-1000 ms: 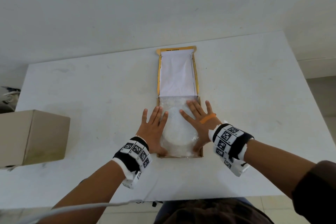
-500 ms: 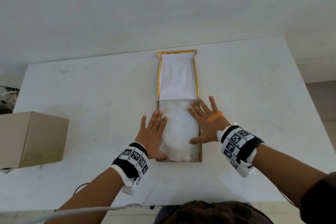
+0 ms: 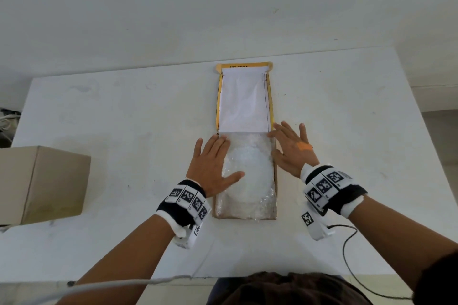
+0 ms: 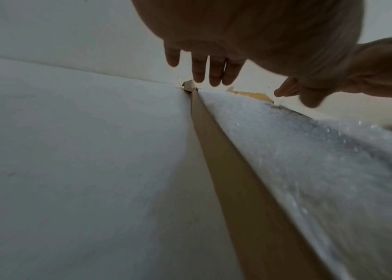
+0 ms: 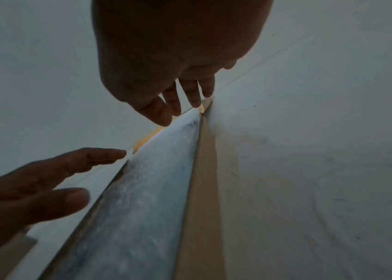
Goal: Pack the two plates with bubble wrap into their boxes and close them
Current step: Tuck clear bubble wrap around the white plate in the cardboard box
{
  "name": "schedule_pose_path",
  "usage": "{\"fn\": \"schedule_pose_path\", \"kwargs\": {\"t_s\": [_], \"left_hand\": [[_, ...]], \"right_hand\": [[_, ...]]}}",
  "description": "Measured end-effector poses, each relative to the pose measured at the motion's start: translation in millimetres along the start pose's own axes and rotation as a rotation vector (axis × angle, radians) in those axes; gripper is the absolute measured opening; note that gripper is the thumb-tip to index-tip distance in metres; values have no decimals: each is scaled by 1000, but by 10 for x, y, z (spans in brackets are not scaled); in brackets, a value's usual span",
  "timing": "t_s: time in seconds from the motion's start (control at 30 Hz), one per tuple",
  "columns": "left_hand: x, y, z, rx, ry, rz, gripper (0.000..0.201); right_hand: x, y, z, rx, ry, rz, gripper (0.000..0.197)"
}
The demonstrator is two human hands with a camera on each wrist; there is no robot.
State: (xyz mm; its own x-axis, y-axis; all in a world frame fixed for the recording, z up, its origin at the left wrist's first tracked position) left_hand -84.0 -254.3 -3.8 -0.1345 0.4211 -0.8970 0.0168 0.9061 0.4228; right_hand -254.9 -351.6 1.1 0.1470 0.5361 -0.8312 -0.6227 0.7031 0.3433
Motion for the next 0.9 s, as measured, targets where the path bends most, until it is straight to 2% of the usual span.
{"fn": "schedule_pose_path", "kwargs": {"t_s": [0.2,0.37,0.53,0.67,0.77,0.9], "left_hand": [[-7,-196,4,2,-57,-16,86],[-43,-221,-8,-7,61,-113,76],[-26,-229,81,-140,224,-139,74],[-58,-281,218,-260,470,-214,62],[-56,-352,284,-329,678,-204,56],[3,-400,294,-343,758,-166,57]], "right_hand": [[-139,-184,-87,135,-256,-68,36],[-211,-393,-187,325,-567,-82,37],[-221,-630,-329,473,-834,-138,36],[-204,-758,-367,495,-857,-119,36],[-196,-802,-350,482,-817,-90,38],[-189,-814,-351,481,-822,-88,40]]}}
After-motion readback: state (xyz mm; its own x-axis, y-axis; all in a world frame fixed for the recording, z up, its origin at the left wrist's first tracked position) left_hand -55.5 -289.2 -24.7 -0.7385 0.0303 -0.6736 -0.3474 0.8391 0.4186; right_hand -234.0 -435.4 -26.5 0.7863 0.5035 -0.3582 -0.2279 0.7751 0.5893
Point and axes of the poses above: each hand's wrist, its own y-axis away from the middle knuckle, its own x-axis out of the palm, z = x × y, the point moved 6 cm from there along -y, towards the middle knuckle, and after that the axes turned 6 degrees about z, right-handed, at the moved point
